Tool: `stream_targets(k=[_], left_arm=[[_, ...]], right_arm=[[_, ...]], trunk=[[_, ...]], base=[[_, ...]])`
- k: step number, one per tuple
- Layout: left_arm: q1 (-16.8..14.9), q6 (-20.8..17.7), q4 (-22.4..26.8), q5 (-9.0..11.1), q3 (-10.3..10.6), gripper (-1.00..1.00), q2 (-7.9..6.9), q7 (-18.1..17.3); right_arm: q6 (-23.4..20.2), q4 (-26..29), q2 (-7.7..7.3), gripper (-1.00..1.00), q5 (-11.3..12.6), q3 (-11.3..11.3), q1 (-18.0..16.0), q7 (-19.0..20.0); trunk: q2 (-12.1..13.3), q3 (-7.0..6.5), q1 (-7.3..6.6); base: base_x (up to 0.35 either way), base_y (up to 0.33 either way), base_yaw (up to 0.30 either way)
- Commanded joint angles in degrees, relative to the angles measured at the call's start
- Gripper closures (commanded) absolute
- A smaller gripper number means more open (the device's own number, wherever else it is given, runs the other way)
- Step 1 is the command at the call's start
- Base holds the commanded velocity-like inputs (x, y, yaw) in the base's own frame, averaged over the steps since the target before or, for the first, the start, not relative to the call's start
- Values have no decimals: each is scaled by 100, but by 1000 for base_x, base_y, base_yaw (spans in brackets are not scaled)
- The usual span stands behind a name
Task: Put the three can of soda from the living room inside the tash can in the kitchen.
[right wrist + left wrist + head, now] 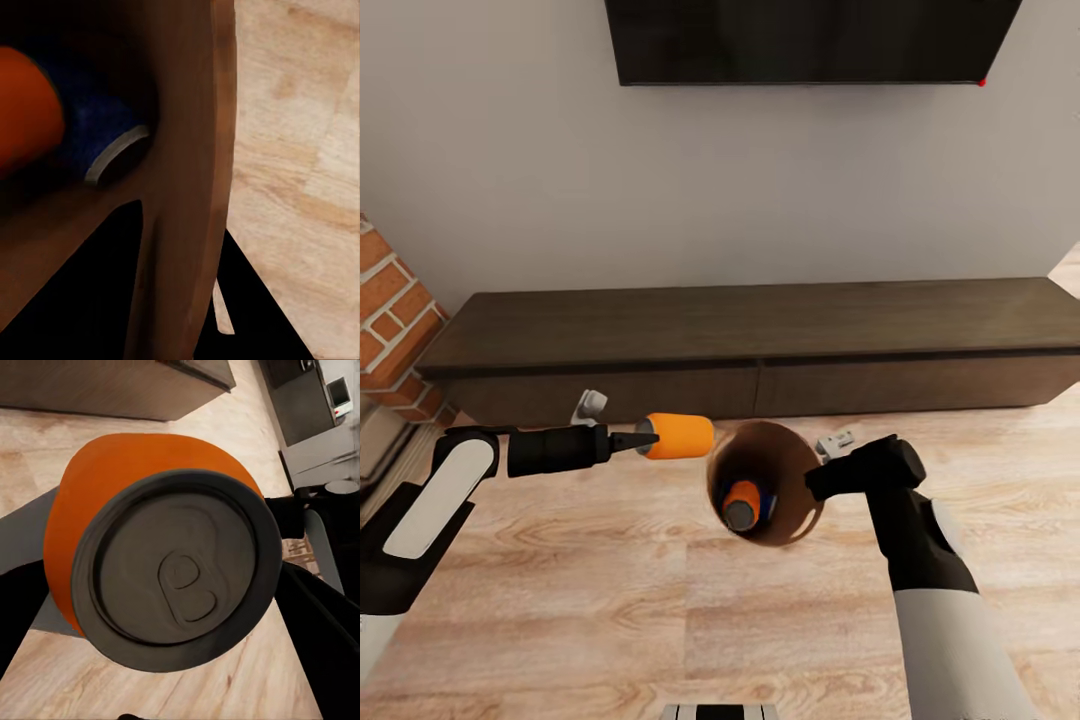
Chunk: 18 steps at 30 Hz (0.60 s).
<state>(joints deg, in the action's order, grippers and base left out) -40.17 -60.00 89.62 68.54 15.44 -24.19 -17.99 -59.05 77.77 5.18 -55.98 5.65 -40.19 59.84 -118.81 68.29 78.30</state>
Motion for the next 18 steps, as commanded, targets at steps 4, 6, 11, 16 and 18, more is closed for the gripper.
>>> stream_targets(k=[4,6,11,16,18], left_arm=[[-4,0,37,-3,224,100,161,-9],[-6,0,46,-1,374,100,337,-2],[-10,0,24,-45,642,100,931,302],[-10,0,-3,-54,1004,100,1338,924],[-10,0,-10,-59,1159,100,1452,1149]], right_arm=[[-95,-163,12,100,167,-22,-8,5],[-95,-237,17,100,167,-94,-12,-9],[-95,-345,68,100,163,-207,-15,-43],[-95,-420,142,100,148,-242,-15,-55],[-95,-436,163,100,144,-268,-15,-58]], trunk=[[41,-19,-23],[41,-19,-23],[41,-19,-23],[41,-19,-23],[41,-19,-23]], base=[[0,0,0],[0,0,0],[0,0,0],[0,0,0],[0,0,0]])
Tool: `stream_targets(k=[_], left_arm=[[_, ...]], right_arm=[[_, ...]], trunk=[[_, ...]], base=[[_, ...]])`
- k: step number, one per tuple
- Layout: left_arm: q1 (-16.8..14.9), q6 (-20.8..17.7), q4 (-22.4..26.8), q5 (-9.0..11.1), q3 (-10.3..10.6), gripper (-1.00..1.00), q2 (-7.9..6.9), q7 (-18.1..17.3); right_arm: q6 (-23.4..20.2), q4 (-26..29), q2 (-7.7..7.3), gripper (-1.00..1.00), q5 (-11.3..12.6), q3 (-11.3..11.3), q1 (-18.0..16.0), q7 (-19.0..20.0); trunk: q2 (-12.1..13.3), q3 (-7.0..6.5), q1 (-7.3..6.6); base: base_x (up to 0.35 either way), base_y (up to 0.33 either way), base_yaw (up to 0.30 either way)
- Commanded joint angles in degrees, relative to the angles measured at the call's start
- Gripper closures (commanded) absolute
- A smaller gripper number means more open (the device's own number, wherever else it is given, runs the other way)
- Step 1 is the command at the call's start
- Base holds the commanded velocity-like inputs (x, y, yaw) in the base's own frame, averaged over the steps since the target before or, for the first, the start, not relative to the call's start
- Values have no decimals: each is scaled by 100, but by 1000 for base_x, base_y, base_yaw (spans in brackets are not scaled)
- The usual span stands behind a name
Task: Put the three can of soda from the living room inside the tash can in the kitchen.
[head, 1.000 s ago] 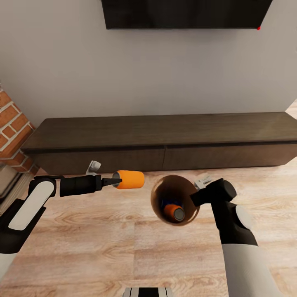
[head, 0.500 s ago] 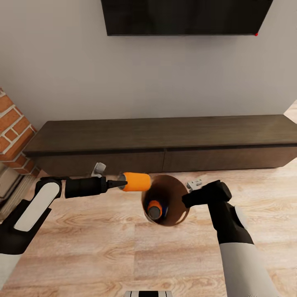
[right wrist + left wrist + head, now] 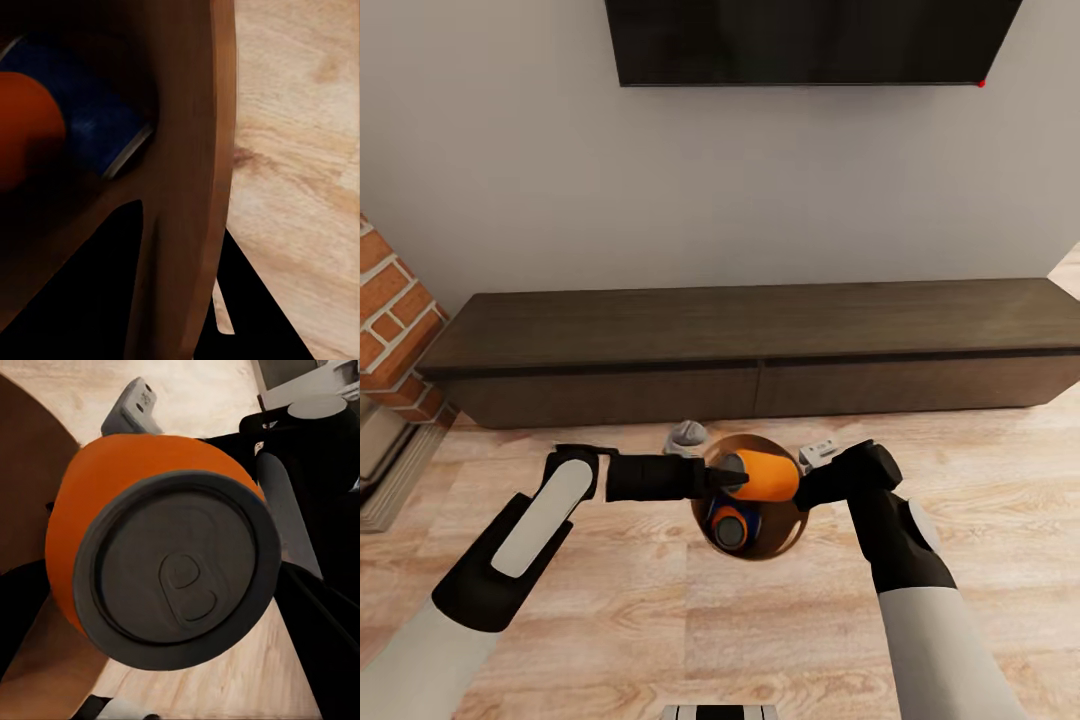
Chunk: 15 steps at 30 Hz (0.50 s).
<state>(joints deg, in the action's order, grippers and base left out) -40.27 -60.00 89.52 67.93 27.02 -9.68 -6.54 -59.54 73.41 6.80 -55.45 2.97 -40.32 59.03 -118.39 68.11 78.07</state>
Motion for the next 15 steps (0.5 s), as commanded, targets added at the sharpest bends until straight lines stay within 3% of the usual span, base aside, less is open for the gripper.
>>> stream_targets(k=[1,15], left_arm=[[0,0,-5,-1,40,100,30,66],[2,0,-3,-9,111,100,77,722]], right_arm=[[-46,-4,6,100,87,-9,-2,22],[-46,-10,22,100,-76,-29,-2,21]], trunk=[[0,-1,0],[0,-1,0]], base=[[0,0,0],[0,0,0]])
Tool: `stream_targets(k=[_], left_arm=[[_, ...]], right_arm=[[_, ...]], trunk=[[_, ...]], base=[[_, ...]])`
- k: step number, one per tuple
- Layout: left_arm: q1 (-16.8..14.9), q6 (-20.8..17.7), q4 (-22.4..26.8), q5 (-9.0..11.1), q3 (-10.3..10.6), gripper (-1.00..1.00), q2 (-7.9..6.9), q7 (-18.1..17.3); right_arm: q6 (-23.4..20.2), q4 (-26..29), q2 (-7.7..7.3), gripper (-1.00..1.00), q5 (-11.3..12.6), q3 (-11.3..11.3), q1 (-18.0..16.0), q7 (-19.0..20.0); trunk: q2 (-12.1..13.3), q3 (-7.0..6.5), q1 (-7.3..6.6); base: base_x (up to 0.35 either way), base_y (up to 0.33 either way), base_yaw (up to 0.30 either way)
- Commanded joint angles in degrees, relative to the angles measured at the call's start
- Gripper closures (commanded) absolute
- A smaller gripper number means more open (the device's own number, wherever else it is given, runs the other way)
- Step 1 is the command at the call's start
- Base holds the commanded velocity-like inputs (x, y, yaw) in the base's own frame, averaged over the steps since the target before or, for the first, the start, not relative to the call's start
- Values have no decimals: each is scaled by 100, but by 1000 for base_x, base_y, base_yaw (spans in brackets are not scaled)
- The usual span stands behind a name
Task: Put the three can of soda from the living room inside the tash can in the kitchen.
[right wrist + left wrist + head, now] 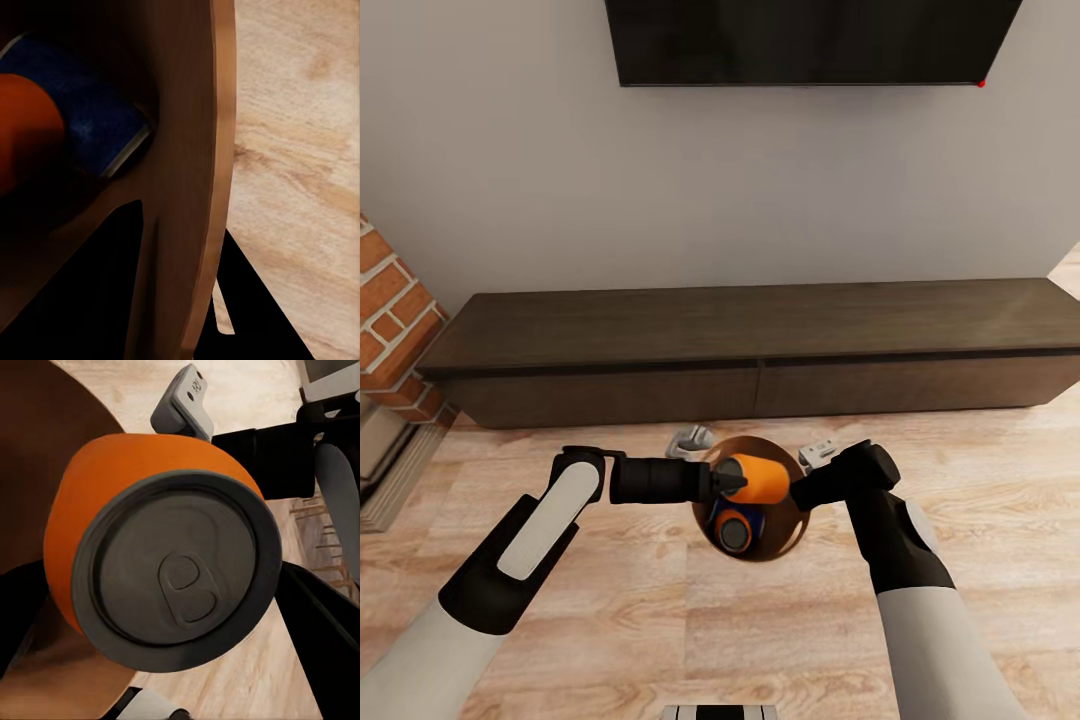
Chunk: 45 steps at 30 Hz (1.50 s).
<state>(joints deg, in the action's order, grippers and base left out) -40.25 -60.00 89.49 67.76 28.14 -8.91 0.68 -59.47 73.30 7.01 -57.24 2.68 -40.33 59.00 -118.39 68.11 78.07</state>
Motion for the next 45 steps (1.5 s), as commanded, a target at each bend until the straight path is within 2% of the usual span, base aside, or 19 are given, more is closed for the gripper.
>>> stream_targets(k=[1,6,13,16,18,22,35,36,38,39,42,45], left_arm=[[2,0,0,8,1,100,1,22],[1,0,-5,6,6,100,12,184],[3,0,-27,0,95,100,143,632],[1,0,-31,0,243,100,202,809],[0,0,-83,-5,444,100,256,985],[-1,0,-146,-8,581,100,335,1143],[0,0,-169,-27,639,100,502,1916],[0,0,-169,-59,637,100,504,1936],[0,0,-169,-258,634,100,523,1971],[0,0,-169,-426,630,100,551,1982],[-1,0,-173,-706,631,100,641,1995],[-1,0,-176,-858,631,100,689,2003]], right_arm=[[-53,0,1,100,103,-1,-1,24],[-53,0,39,100,97,-8,-1,24],[-53,17,124,100,91,-38,-1,24],[-53,26,131,100,90,-39,-1,24],[-53,32,133,100,90,-40,-1,24],[-53,42,134,100,90,-40,-1,24],[-53,53,127,100,90,-56,-1,24],[-53,53,127,100,90,-58,-1,24],[-53,53,127,100,90,-66,-1,24],[-53,53,127,100,90,-69,-1,24],[-53,56,126,100,90,-73,-1,24],[-53,59,126,100,90,-74,-1,24]], trunk=[[0,0,0],[0,0,0],[0,0,0],[0,0,0],[0,0,0],[0,0,0],[0,0,0],[0,0,0],[0,0,0],[0,0,0],[0,0,0],[0,0,0]], base=[[0,0,0],[0,0,0],[0,0,0],[0,0,0],[0,0,0],[0,0,0],[0,0,0],[0,0,0],[0,0,0],[0,0,0],[0,0,0],[0,0,0]])
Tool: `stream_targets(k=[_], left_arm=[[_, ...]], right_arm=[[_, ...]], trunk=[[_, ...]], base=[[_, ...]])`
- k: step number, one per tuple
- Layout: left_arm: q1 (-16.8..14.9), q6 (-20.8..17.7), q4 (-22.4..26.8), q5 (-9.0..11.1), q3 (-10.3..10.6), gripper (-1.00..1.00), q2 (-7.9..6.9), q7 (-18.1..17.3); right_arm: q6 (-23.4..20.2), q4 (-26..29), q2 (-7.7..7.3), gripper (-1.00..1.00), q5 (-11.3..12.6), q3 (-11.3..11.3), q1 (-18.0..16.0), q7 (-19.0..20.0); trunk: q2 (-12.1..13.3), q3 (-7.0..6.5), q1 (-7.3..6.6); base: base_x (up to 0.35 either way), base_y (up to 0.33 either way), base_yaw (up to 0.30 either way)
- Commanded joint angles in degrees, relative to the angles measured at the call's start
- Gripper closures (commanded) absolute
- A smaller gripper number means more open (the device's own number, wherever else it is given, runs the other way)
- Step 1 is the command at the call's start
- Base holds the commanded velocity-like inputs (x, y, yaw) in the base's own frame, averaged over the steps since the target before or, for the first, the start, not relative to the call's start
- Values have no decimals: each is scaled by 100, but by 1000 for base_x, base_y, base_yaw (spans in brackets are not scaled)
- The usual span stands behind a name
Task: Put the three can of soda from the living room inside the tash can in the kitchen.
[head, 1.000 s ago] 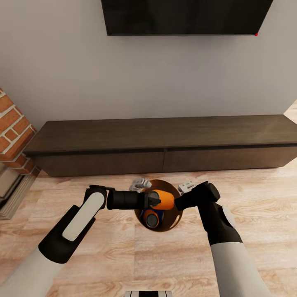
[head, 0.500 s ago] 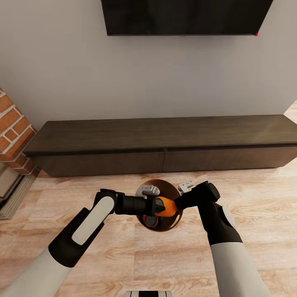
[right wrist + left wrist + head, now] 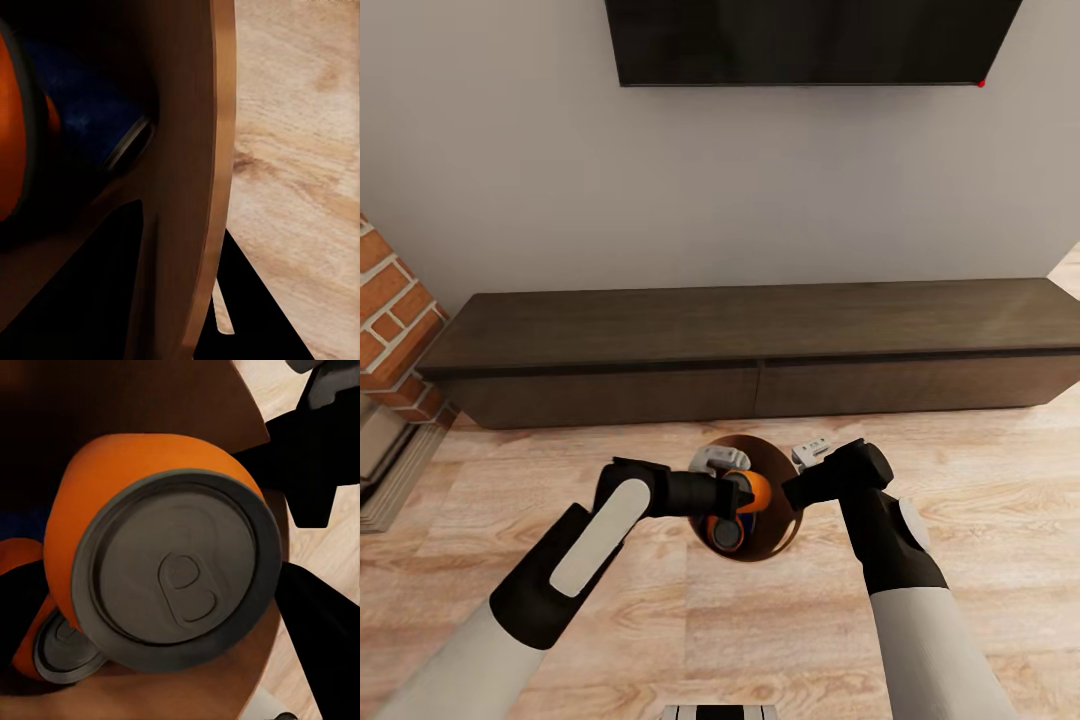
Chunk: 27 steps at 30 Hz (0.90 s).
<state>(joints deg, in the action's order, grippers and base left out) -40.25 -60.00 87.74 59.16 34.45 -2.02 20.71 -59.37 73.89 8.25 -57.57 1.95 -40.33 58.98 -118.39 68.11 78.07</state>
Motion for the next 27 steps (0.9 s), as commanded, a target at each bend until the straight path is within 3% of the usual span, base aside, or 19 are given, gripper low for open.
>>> stream_targets(k=[1,11,18,24,25,27], left_arm=[[0,0,-7,-51,0,100,17,1],[0,0,-293,-114,5,100,49,3],[-4,0,-556,-530,8,100,149,-45],[-54,0,-628,-618,5,100,188,-57],[-71,0,-638,-623,2,-100,192,-58],[-76,0,-641,-624,1,-100,193,-58]], right_arm=[[-63,1,3,100,123,-1,-1,26],[-63,16,10,100,123,-10,-1,26],[-63,29,10,100,123,-11,7,27],[-63,33,28,100,123,-20,15,29],[-63,33,45,100,125,-94,16,31],[-63,35,55,100,129,-138,16,32]], trunk=[[0,0,0],[0,0,0],[0,0,0],[0,0,0],[0,0,0],[0,0,0]], base=[[0,0,0],[0,0,0],[0,0,0],[0,0,0],[0,0,0],[0,0,0]])
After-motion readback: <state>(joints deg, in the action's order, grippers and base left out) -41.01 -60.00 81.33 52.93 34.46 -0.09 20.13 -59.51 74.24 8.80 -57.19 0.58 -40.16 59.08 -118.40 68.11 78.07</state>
